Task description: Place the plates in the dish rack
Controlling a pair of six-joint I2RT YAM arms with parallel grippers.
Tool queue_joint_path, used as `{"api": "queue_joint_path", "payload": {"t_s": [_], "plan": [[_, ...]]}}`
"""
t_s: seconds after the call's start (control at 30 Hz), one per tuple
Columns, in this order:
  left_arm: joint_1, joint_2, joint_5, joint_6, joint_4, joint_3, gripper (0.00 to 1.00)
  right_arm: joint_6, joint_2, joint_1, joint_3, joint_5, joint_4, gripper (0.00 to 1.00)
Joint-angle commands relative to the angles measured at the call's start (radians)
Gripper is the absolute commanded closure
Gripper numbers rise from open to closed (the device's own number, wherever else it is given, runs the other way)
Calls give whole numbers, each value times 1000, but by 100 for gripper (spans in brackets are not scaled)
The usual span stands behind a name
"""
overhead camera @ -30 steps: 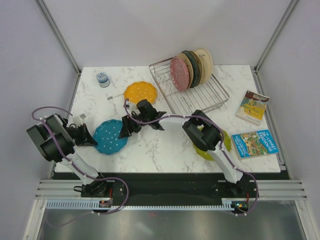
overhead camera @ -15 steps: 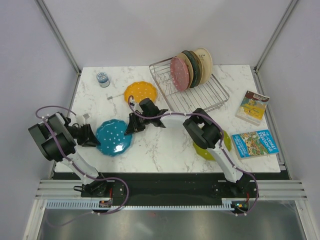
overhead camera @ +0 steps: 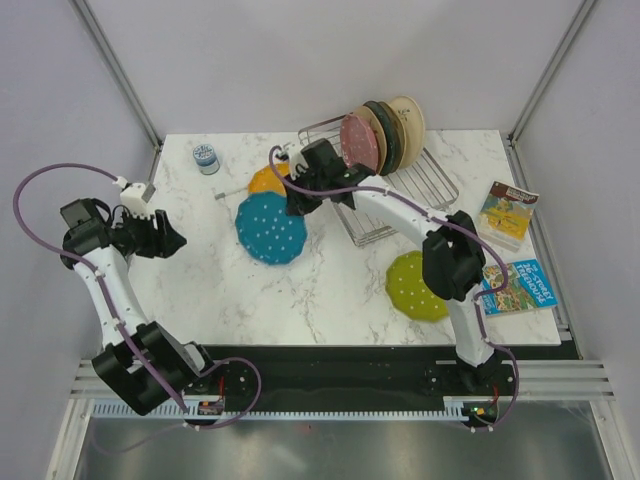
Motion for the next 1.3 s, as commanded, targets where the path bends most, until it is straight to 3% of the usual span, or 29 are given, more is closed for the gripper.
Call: {"api": "queue_joint_path", "payload": {"t_s": [0.0,0.2,0.23,0.27,0.4,0.5,0.73,1.27], "plan": [[-4,22,132,-53,59,7,37,-42,-155,-61,188,156,76,100],[-70,53,101,-155,180,-19,38,-61,-167,-82,347,313,197,100],[-80,51,95,-162,188,-19,38,-36,-193,-69,324,413,237,100],[-103,51,91,-169,194,-22,38,-20,-213,-56,287,669,359,100],[-148,42,72,-206,220,-40,38,-171,-279,-47,101,782,662,100],[-179,33,60,-241,249,-62,38,-236,-210,-45,167,932,655,100],[-237,10,-9,-364,361,-109,40,-315,-83,-64,245,1078,599,100],[-298,64,-26,-438,432,-120,41,-332,-15,-105,248,1115,517,100]]}}
